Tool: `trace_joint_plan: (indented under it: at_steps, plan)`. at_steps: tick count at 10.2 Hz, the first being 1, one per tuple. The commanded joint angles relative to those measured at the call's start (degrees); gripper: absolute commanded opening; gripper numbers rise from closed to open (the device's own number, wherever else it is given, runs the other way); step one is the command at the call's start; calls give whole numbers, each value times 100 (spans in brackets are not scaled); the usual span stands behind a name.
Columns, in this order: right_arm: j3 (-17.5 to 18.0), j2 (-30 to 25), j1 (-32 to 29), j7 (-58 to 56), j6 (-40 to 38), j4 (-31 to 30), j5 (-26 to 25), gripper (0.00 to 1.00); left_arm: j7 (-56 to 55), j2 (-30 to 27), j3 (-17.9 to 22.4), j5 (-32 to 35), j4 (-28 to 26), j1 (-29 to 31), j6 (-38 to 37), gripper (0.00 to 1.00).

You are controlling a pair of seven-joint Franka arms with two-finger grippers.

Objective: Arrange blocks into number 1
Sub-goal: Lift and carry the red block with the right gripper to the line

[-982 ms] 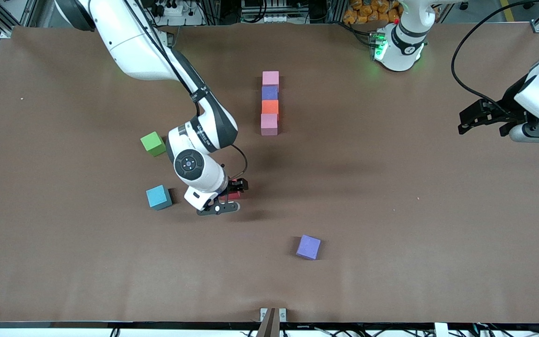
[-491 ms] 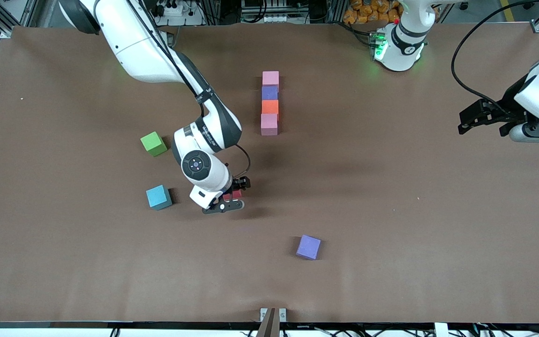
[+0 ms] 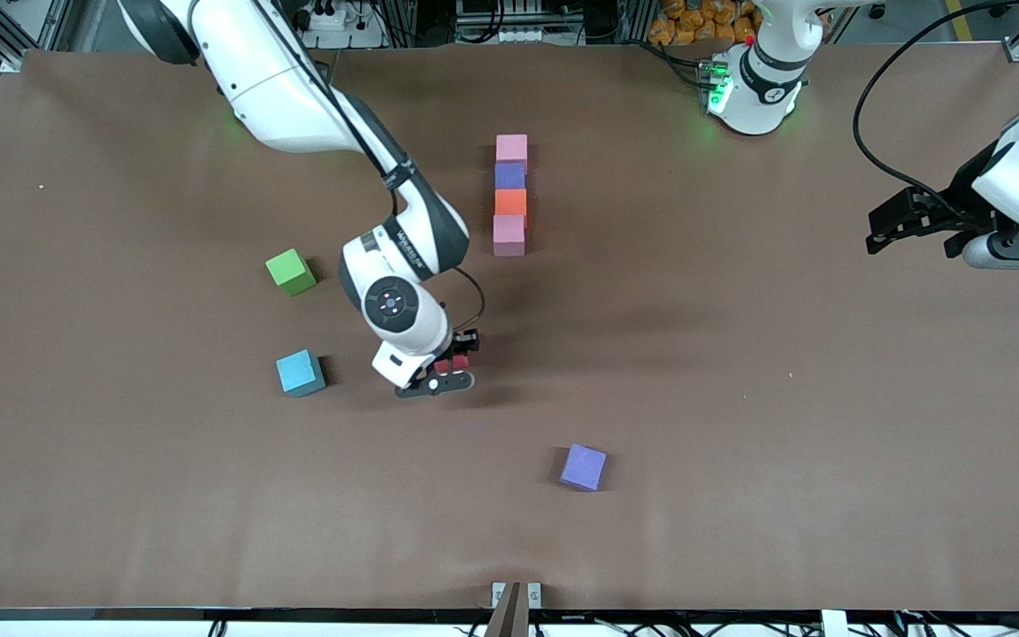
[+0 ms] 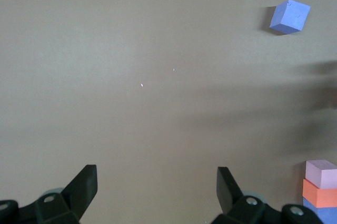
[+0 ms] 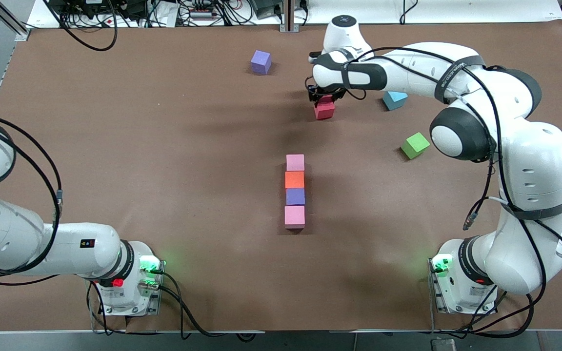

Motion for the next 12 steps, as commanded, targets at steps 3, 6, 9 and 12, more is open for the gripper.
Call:
trace_joint_plan:
  at_steps: [3,6,9,12]
  plan:
    - [107,-63,449,1180,-427,141,-23,0,53,-65,-11,-63,13,42,-33,100]
    - [283,-186,571,1664,-709,79,-15,0,80,-74,-20,-63,5,42,-33,100]
    - [328,-405,792,1824,-518,-323,-15,0,89,-65,-11,-63,5,42,-33,100]
    - [319,-529,941,1868,-86,-764,-15,0,89,-65,-20,-63,-4,42,-42,100]
